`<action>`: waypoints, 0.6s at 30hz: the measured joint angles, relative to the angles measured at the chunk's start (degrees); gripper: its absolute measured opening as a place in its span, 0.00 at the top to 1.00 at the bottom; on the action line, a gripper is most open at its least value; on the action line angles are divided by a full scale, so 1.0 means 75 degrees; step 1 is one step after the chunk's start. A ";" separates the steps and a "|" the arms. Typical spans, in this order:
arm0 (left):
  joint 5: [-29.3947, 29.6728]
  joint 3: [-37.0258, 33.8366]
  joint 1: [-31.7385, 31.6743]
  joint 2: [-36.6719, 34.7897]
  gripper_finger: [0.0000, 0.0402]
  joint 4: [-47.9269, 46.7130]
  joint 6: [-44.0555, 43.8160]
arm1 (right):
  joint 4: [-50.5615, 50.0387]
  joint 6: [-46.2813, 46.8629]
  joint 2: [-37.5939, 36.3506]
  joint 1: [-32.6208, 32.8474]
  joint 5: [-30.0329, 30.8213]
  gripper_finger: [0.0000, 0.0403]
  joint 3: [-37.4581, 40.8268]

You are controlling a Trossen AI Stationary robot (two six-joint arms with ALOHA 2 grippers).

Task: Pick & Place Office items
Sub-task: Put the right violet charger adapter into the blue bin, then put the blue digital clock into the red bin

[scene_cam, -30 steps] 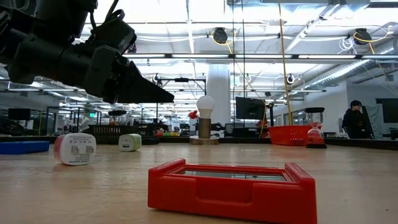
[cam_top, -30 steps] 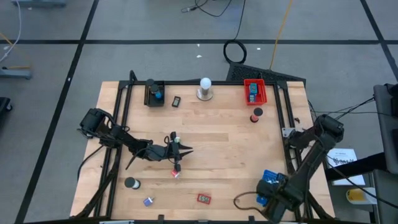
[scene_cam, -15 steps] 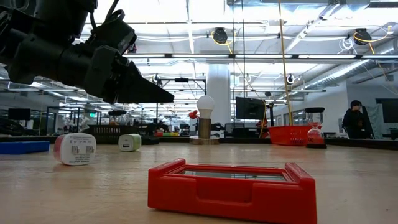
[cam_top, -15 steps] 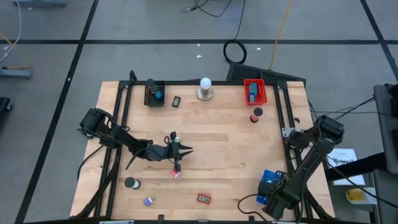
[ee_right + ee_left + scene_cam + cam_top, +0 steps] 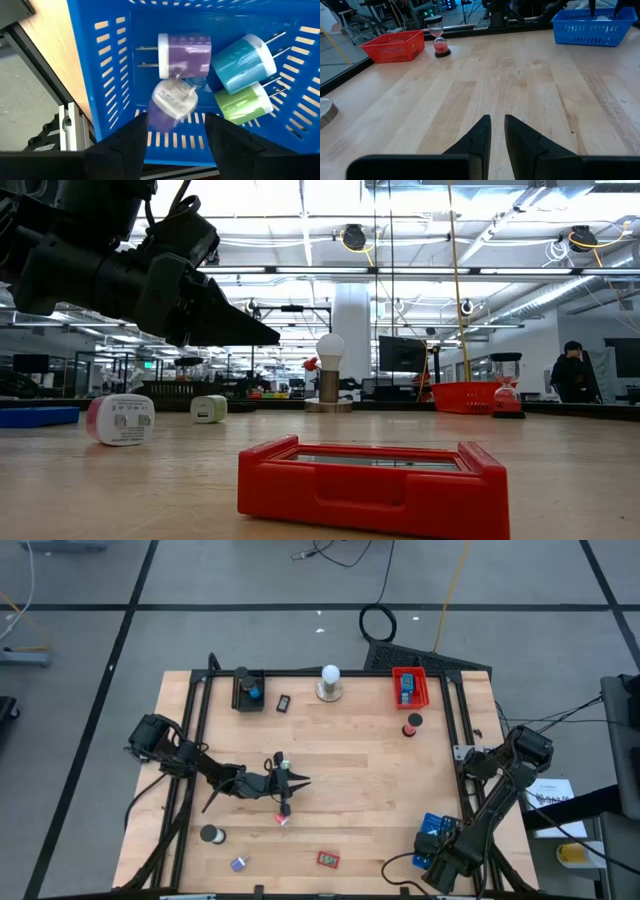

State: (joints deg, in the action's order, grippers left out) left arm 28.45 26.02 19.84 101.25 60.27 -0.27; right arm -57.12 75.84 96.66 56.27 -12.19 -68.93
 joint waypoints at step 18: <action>0.0002 0.0000 0.0000 0.0000 0.84 0.0000 0.0000 | 0.0036 -0.0200 -0.0397 -0.0045 -0.0114 0.86 0.0000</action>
State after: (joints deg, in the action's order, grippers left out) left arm 28.46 26.02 19.84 101.25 60.27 -0.27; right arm -56.84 74.34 93.69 55.94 -13.04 -68.93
